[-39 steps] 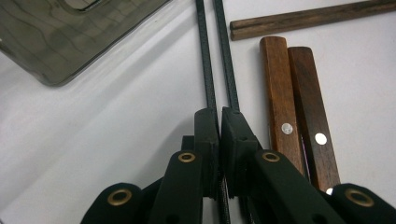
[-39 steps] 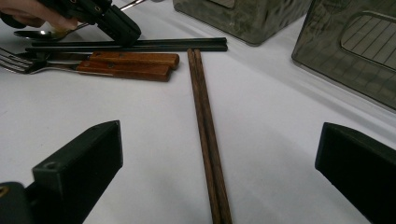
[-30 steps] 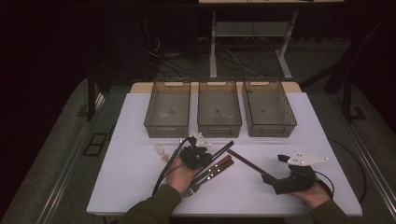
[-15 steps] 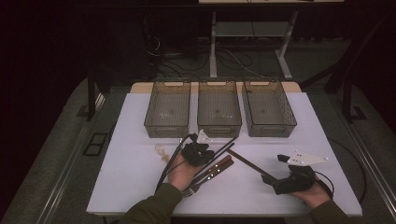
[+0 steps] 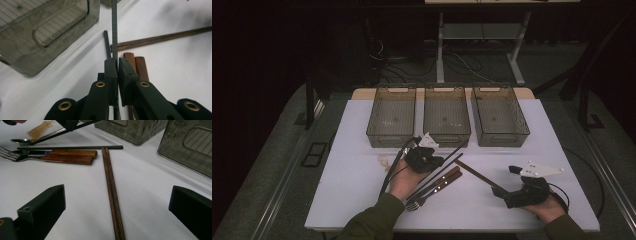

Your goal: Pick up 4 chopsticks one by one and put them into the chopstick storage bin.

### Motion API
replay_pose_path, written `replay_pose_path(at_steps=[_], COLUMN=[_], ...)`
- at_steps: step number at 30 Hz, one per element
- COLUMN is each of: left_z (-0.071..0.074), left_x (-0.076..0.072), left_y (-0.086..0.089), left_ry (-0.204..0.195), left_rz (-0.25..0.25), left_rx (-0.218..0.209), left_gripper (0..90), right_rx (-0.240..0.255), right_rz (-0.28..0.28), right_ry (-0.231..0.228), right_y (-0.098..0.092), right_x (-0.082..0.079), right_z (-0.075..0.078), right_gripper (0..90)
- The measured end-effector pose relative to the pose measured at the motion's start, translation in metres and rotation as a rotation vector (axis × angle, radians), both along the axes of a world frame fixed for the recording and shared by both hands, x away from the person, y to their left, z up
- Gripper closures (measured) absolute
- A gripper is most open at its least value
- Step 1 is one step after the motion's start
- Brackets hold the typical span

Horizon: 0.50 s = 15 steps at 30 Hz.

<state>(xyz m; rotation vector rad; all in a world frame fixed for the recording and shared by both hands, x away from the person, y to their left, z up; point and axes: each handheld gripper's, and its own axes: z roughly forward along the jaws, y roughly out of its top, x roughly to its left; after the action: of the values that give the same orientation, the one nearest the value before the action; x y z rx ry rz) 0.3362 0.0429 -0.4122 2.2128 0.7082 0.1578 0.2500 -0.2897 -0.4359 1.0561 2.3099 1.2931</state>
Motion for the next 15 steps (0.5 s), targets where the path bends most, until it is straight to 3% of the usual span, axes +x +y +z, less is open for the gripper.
replay_pose_path(at_steps=[15], left_z=[0.022], left_x=[-0.002], left_y=[0.008], left_ry=[-0.044], left_rz=[-0.01], left_rx=[-0.074], left_gripper=[86.3], right_rx=[0.002], right_rz=[-0.002], right_ry=[0.012], right_y=[0.001], right_x=[0.001], right_z=[-0.002], right_gripper=[0.5])
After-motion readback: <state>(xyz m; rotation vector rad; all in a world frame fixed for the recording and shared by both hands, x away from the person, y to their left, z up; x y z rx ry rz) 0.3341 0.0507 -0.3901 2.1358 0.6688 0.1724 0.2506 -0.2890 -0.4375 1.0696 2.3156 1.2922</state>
